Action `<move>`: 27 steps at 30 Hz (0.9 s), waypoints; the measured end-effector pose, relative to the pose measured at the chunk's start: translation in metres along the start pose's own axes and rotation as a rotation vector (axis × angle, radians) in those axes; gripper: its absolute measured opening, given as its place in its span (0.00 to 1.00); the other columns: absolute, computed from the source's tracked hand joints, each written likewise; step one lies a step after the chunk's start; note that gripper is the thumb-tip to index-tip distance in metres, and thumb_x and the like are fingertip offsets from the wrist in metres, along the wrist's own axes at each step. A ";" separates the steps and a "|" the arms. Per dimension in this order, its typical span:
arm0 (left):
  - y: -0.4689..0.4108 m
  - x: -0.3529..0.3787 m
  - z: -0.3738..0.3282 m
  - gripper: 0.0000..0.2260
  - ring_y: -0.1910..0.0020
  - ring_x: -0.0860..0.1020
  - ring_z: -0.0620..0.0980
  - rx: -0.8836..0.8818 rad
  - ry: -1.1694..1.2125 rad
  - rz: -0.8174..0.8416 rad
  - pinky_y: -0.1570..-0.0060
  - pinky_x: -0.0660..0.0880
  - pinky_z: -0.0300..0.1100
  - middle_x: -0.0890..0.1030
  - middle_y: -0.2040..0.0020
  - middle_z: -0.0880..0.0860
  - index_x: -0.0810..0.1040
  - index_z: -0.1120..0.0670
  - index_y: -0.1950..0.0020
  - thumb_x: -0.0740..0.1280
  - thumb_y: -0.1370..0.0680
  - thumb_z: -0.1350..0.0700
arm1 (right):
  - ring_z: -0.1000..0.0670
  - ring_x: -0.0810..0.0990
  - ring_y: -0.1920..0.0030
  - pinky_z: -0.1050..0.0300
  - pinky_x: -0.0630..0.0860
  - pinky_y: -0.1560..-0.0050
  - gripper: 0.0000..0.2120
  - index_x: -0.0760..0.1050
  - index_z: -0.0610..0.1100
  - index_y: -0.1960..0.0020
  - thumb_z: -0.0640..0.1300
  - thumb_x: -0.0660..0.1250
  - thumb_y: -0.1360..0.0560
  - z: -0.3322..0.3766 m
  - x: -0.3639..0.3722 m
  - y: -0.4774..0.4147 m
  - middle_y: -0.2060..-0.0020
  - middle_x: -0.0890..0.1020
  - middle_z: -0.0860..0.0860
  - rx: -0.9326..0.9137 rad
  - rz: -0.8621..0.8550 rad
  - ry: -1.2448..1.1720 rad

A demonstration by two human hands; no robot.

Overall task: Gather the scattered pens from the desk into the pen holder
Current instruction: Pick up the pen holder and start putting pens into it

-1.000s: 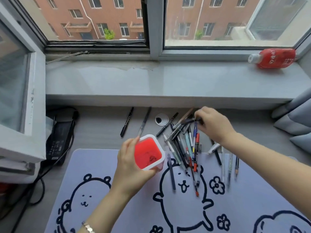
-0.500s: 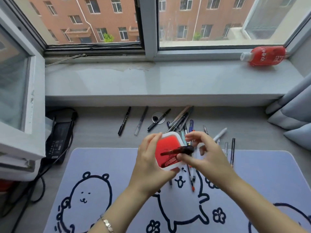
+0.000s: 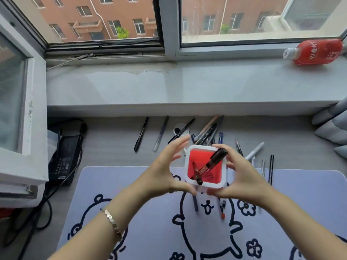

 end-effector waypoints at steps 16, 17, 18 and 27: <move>-0.068 -0.065 0.127 0.11 0.46 0.73 0.67 -0.657 -0.675 -0.428 0.52 0.70 0.56 0.71 0.42 0.65 0.66 0.64 0.43 0.58 0.23 0.60 | 0.58 0.74 0.41 0.62 0.70 0.40 0.43 0.63 0.65 0.40 0.66 0.76 0.51 -0.043 -0.031 -0.022 0.41 0.74 0.57 0.188 -0.257 -0.039; -0.070 -0.061 0.126 0.10 0.48 0.74 0.67 -0.638 -0.771 -0.396 0.54 0.70 0.56 0.71 0.42 0.65 0.66 0.64 0.43 0.57 0.23 0.64 | 0.59 0.73 0.40 0.63 0.70 0.40 0.41 0.63 0.64 0.40 0.62 0.78 0.49 -0.044 -0.029 -0.023 0.41 0.73 0.58 0.177 -0.252 -0.030; -0.071 -0.057 0.127 0.10 0.49 0.75 0.66 -0.613 -0.850 -0.365 0.55 0.70 0.55 0.71 0.42 0.64 0.65 0.64 0.42 0.56 0.24 0.67 | 0.61 0.73 0.41 0.64 0.69 0.41 0.40 0.63 0.63 0.39 0.58 0.79 0.47 -0.043 -0.028 -0.023 0.41 0.73 0.60 0.170 -0.250 -0.021; -0.036 -0.068 0.085 0.05 0.65 0.67 0.56 -0.534 -0.282 -0.546 0.68 0.60 0.47 0.69 0.66 0.55 0.63 0.59 0.56 0.53 0.22 0.59 | 0.57 0.76 0.44 0.54 0.76 0.42 0.39 0.64 0.62 0.39 0.53 0.80 0.44 -0.046 -0.027 -0.003 0.42 0.74 0.58 0.175 -0.249 -0.037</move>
Point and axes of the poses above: each hand's wrist, its own y-axis away from the middle knuckle, its own x-axis out of the palm, z = x × y, the point moved 6 cm from there along -y, towards the middle knuckle
